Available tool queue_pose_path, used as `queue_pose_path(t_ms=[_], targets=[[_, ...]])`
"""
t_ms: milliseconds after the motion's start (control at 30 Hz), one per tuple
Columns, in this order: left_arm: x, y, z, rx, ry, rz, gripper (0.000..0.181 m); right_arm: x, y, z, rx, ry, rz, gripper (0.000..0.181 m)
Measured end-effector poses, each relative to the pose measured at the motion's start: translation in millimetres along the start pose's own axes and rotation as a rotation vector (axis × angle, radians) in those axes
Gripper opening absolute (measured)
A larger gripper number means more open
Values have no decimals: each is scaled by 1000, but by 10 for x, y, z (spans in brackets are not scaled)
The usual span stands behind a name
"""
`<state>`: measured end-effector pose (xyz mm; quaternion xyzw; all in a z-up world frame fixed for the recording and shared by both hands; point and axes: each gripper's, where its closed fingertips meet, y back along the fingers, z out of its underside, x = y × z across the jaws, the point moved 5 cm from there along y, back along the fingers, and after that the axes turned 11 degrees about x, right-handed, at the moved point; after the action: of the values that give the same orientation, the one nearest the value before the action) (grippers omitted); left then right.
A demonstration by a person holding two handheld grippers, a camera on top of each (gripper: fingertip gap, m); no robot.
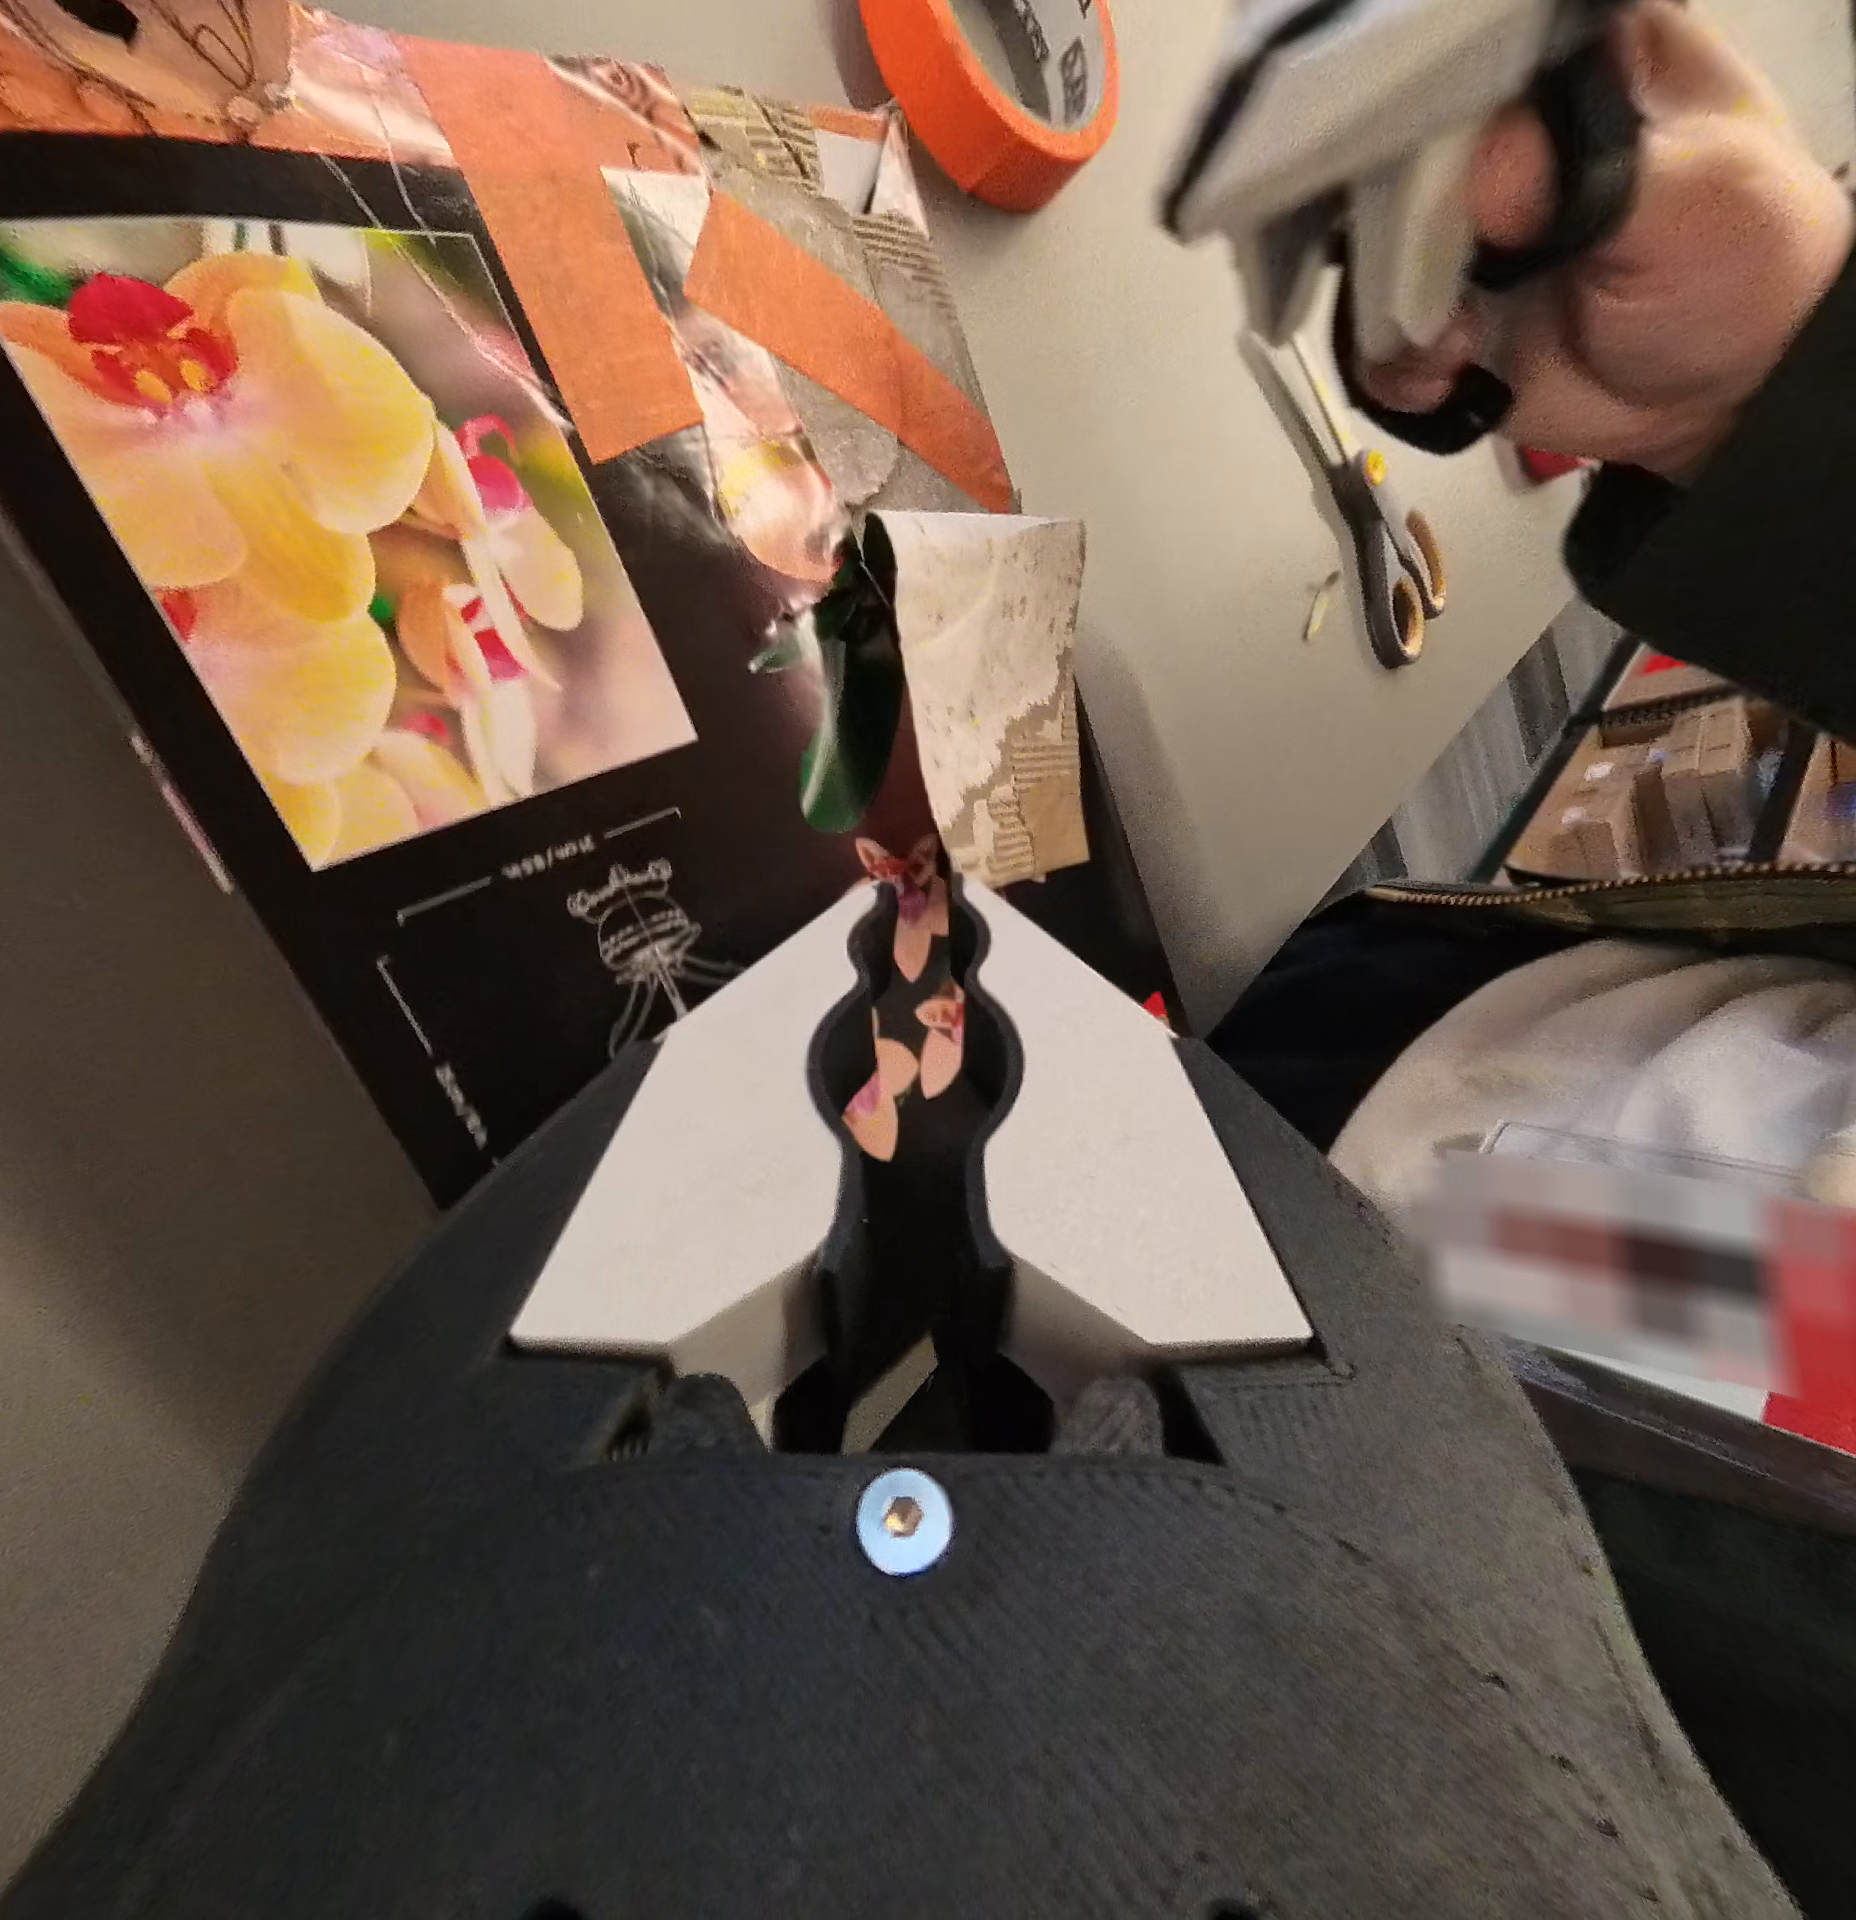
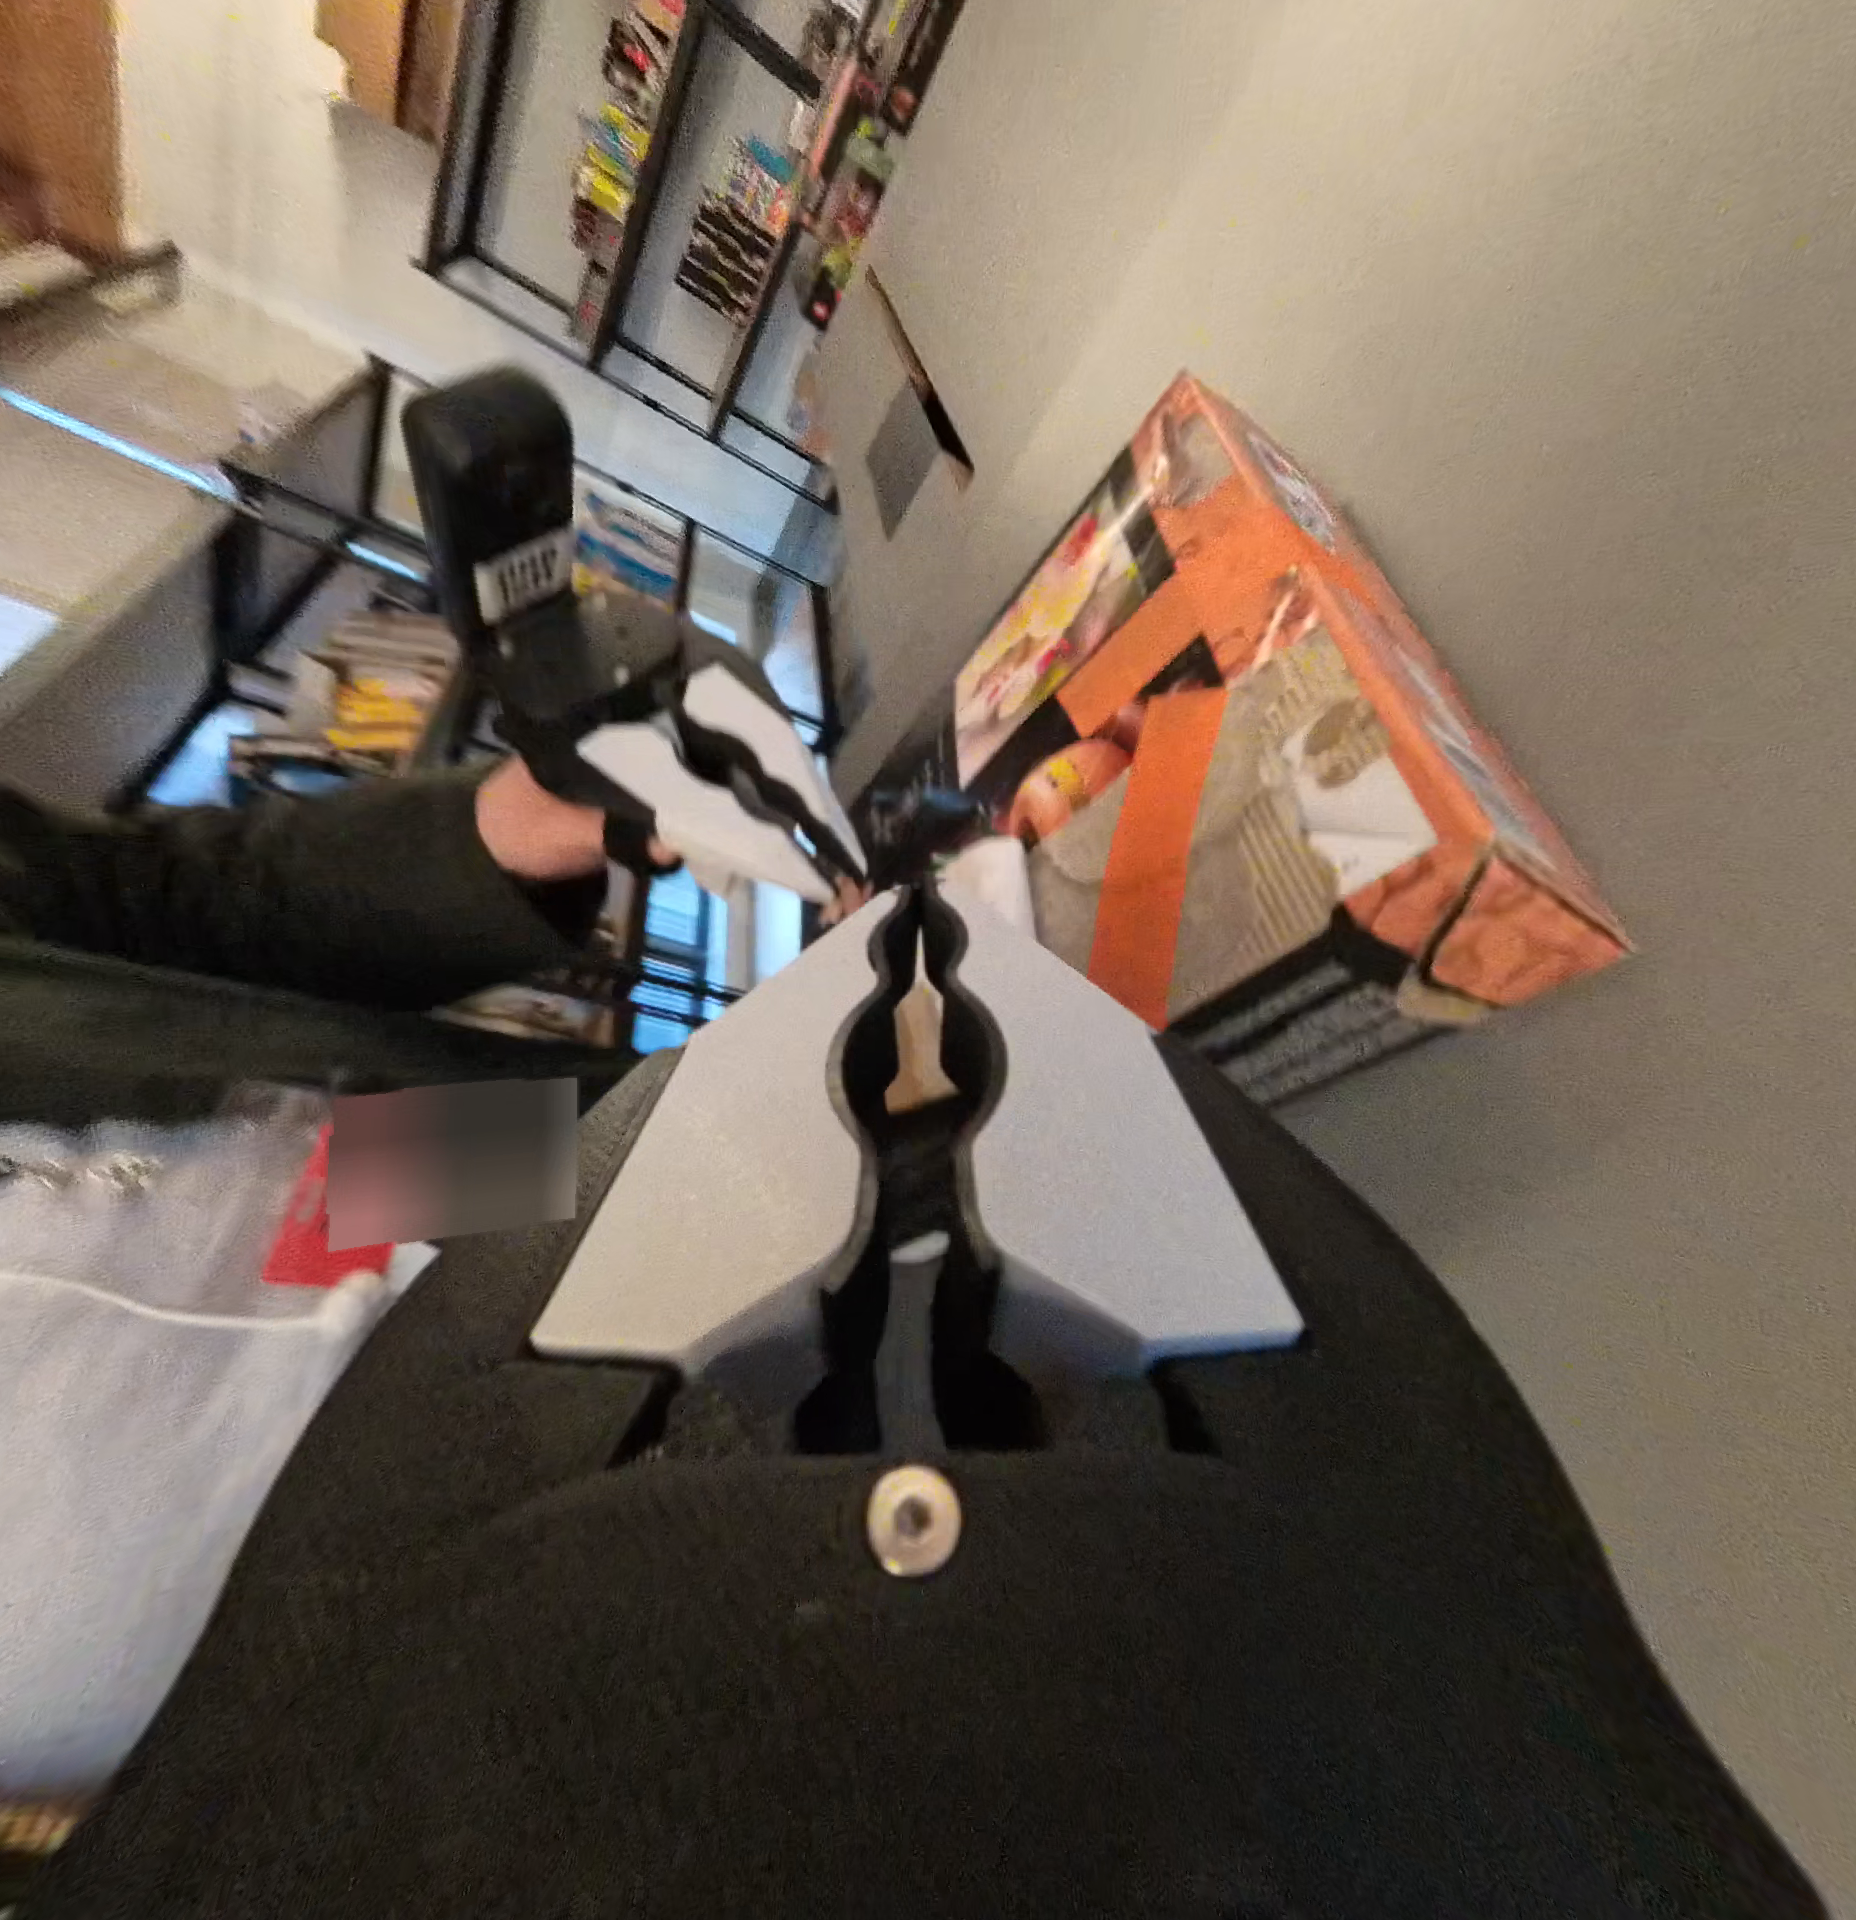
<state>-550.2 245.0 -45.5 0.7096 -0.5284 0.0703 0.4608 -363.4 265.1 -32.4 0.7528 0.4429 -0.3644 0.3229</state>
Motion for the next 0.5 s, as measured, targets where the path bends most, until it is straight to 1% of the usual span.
queue_pose_path(t_ms=[33,67,100,133,200,300,367,433,500], targets=[[-31,-39,-17,-28,-11,-4,7,-14,90,124,-37,49,43,0],[-84,-65,-31,-56,-48,-38,2,14,160,302,-101,61,96,0],[-139,-85,-45,-84,-93,-77,0,24,194,496,-165,46,118,0],[-166,-111,-57,-110,-124,-85,0,-7,183,664,-196,29,103,0],[-129,-184,-61,-161,-131,-5,0,-109,94,871,-182,25,69,0],[-17,-303,-43,-245,-124,147,0,-245,-8,910,-53,-1,31,1],[107,-394,-24,-272,-180,226,4,-256,37,928,-11,-34,23,6],[248,-475,-37,-255,-217,303,2,-193,150,985,-19,-53,47,11],[331,-556,-127,-178,-187,342,1,-169,254,1000,10,-87,30,14]])
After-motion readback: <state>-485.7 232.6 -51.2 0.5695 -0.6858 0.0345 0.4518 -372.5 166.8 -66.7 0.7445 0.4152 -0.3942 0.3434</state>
